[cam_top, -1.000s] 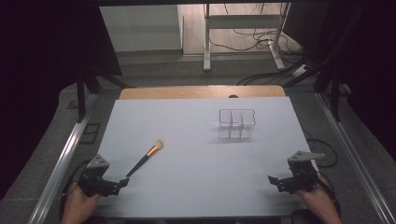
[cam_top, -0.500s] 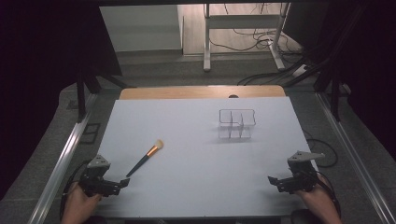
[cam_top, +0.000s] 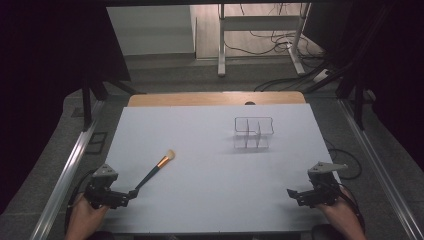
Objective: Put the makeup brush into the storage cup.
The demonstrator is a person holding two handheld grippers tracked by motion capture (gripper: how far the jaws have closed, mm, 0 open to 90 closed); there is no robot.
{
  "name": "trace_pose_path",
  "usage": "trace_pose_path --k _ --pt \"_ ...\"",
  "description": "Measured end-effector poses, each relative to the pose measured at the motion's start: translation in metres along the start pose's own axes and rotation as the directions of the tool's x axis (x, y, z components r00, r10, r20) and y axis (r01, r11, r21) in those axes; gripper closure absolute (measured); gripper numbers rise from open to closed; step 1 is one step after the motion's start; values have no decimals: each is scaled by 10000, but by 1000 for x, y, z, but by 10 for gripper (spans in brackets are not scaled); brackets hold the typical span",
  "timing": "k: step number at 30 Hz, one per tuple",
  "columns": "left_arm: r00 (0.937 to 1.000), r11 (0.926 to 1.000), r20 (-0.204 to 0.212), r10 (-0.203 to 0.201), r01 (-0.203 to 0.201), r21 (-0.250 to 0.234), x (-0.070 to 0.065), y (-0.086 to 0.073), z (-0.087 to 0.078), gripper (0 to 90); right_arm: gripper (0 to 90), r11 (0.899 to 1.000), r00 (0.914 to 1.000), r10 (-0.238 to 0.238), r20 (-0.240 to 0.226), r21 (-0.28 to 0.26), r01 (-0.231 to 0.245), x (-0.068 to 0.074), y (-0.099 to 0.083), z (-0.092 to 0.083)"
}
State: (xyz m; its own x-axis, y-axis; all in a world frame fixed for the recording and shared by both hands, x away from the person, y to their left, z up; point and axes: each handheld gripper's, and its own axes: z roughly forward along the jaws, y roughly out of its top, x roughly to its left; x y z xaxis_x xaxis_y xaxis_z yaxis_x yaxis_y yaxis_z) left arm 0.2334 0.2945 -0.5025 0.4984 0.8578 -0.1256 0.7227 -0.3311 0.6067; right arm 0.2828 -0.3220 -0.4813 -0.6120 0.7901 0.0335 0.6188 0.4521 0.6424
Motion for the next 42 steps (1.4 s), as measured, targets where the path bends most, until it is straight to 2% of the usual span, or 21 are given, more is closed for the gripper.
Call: trace_pose_path --k 11,20,23,29,30,37,42 --pt "9999 9992 -92 -147 150 361 1 5 2 0 0 10000 10000 -36 -13 -16 36 -1 0 0" --pt "9999 9976 -126 -7 16 691 4 11 8 0 0 10000 10000 -37 -23 32 37 -1 0 1" --pt "9999 9972 18 -145 143 732 5 13 9 0 0 10000 10000 -30 33 74 30 -1 0 1" --pt "9997 9956 221 -104 83 930 6 19 11 0 0 9999 10000 18 45 112 -18 -1 0 2" --pt "9998 9944 207 57 -79 1057 6 21 11 0 0 9999 10000 17 67 123 -18 -1 0 2" --pt "9996 9903 250 159 -192 1378 8 26 13 0 0 9999 10000 -21 83 154 20 -1 0 2" --pt "9988 9814 145 475 -493 1858 9 30 14 0 0 9998 9999 -56 121 189 53 -1 0 3"
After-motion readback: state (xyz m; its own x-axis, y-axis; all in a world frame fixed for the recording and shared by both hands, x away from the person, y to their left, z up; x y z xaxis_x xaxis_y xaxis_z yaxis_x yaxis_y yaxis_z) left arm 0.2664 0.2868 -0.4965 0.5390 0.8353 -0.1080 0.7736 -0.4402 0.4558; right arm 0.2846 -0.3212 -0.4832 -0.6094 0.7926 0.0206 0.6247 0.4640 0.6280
